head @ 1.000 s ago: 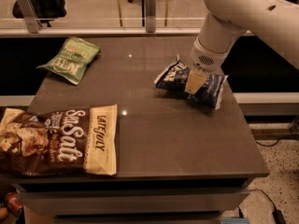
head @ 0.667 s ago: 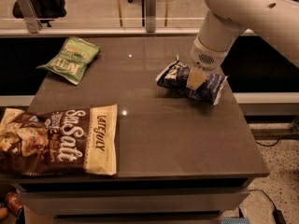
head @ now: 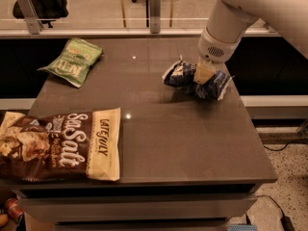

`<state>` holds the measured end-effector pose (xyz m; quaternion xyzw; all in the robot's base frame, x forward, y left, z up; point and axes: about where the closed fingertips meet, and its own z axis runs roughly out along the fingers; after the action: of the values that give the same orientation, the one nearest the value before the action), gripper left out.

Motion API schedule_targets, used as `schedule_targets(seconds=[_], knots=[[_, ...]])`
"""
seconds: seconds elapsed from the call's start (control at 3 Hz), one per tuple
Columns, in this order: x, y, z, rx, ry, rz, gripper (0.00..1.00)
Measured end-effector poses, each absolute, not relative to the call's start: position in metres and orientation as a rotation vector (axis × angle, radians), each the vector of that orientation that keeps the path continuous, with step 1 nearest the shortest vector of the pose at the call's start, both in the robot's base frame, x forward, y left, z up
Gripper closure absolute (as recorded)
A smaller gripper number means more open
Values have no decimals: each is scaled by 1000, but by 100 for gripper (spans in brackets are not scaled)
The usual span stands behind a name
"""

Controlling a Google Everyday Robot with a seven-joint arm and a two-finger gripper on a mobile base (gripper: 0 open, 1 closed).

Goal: Move blue chip bag near green jalapeno chip bag

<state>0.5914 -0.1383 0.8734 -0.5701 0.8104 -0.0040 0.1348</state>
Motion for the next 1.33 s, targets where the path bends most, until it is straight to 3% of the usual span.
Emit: schedule_targets(seconds=[1.33], knots=[[617, -124, 937, -1849, 2086, -114, 100]])
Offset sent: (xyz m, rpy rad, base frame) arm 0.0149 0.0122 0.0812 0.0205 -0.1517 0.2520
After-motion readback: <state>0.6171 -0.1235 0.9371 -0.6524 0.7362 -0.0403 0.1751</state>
